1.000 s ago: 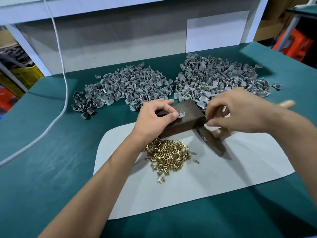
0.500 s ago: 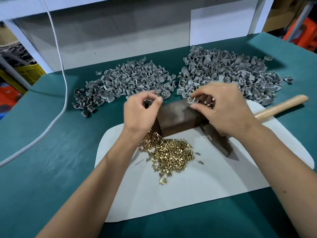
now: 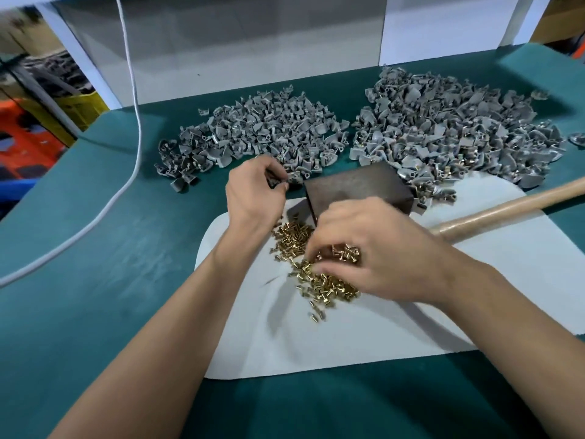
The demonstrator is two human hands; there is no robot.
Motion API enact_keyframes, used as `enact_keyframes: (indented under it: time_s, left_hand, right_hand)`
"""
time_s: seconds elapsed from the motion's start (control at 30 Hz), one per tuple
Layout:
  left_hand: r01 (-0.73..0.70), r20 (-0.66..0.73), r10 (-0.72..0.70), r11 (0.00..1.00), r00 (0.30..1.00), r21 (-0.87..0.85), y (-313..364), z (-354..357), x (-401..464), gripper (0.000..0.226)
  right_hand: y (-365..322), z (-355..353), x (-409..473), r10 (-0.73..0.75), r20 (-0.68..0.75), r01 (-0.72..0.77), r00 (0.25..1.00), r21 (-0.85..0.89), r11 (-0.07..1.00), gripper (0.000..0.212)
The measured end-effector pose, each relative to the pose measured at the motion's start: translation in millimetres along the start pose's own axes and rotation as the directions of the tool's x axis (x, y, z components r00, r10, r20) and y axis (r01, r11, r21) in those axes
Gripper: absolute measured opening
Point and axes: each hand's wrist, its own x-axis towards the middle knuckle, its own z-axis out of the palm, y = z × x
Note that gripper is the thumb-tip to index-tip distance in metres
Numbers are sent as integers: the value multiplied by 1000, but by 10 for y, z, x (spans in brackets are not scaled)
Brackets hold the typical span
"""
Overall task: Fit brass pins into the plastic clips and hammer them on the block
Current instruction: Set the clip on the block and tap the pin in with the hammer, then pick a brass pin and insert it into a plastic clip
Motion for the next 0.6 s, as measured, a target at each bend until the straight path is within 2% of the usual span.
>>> enact_keyframes:
  time_s: [0.1,0.17,0.23,0.4,0.6]
  left_hand:
    - [-18,-7,18,1000,1000,-9,1,-29,-1,25]
    - [-29,-12,29,999,1000,-27,8,-42,-12,26]
    - [-15,-27,14,998,1000,-55,5,-41,-21,29]
    - [23,12,-22,994,1000,-110,0,-29,-24,40]
    - [82,11,-82,995,997,-47,2,-60,6,29]
  right_hand:
    - [-95,65,42,-53,166,50,985,18,999,22]
    - [-104,93,44,-43,233,34,972,43,998,29]
    - [-109,119,49,-36,278,5,960,109,994,27]
    - [-111,157,76,-31,292,-25,956,187,982,9]
    - [-76,171,78,-25,214,-9,977,155,988,7]
